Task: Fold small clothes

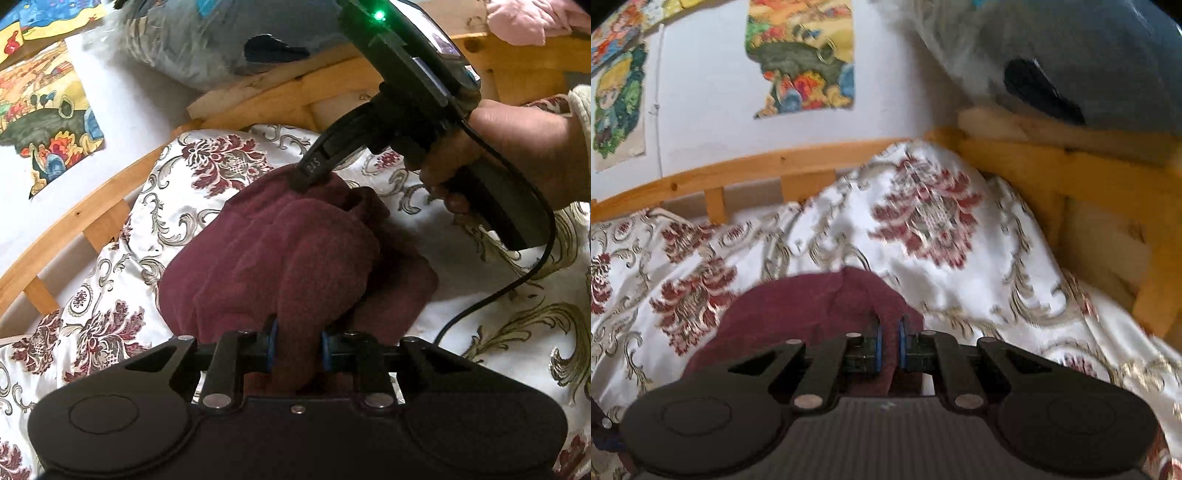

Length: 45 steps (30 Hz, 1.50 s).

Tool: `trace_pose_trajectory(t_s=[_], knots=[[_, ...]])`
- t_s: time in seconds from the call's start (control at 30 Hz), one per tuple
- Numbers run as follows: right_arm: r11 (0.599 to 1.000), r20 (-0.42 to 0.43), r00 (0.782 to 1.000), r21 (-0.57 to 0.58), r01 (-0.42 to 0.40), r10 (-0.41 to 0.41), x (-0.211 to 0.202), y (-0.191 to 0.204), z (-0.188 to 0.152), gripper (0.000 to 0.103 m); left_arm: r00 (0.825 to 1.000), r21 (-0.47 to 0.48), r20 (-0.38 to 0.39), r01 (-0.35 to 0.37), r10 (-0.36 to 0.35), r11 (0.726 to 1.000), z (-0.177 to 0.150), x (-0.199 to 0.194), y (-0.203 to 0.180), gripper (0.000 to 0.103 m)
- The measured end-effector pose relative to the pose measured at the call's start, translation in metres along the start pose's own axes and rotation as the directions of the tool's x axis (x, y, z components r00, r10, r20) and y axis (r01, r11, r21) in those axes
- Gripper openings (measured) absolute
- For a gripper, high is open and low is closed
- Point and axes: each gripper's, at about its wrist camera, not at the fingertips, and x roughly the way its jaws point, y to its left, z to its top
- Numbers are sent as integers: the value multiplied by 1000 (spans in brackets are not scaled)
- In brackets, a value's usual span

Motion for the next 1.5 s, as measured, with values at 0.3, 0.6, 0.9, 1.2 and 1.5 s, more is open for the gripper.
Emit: trace_pose_trajectory(t_s=[0.3, 0.6, 0.9, 1.2, 1.5], knots=[[1000, -72, 997, 19, 18, -17, 1, -3, -10, 11, 1000, 14, -5, -6, 6, 1000, -11, -4, -11, 28], [989, 3, 997, 127, -72, 72, -14, -14, -7, 59, 999, -8, 20, 43, -43, 999, -14, -11, -14, 46], [981, -91, 982, -83, -173, 165, -13, 25, -11, 93, 989, -204, 50, 149, -142, 968, -12, -18, 22, 59], [963, -254, 963, -223, -154, 95, -6, 23, -27, 103, 999, -348, -8, -50, 50, 936, -23, -23, 95, 91], [962, -240, 966, -225, -154, 98, -6, 20, -35, 103, 987, -519, -124, -154, 105, 841, 0, 66, 180, 84]])
